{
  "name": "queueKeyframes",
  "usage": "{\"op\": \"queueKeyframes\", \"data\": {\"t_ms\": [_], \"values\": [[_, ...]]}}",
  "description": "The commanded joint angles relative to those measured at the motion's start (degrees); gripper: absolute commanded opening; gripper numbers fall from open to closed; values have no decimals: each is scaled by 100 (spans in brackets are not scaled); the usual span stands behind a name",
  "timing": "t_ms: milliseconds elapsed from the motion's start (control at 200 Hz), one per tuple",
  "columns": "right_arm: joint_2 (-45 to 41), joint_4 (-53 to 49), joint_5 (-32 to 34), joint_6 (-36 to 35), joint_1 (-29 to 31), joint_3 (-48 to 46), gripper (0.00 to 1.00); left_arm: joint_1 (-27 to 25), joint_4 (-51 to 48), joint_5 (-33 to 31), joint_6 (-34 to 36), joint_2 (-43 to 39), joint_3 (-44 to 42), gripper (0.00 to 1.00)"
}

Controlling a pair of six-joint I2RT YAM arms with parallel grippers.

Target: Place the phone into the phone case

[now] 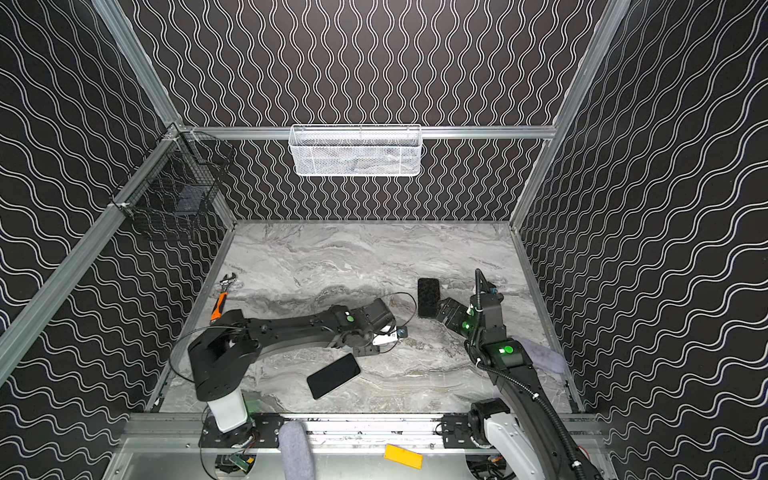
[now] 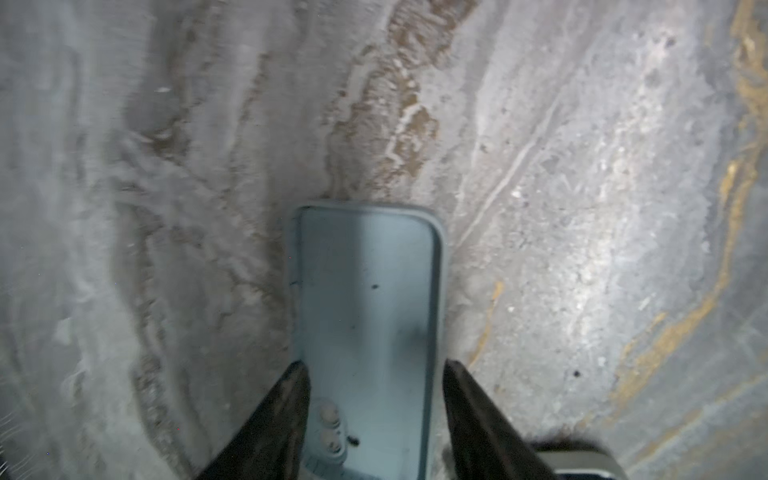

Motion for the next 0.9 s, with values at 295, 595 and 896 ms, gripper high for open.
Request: {"op": "queueKeyframes", "data": {"t_ms": [295,595,896], "values": [[1182,-272,-70,-693,448,1096,87,687,1038,-683,-2974,-3713,-927,98],[3695,-1102,1379,-139,2399,2378,80,2458,249,1388,-5634,-4298,-1557,98],[4544,-612,1083,407,3129,2374,74,2787,-67,1327,-6146,-4218,-1981,98]]}}
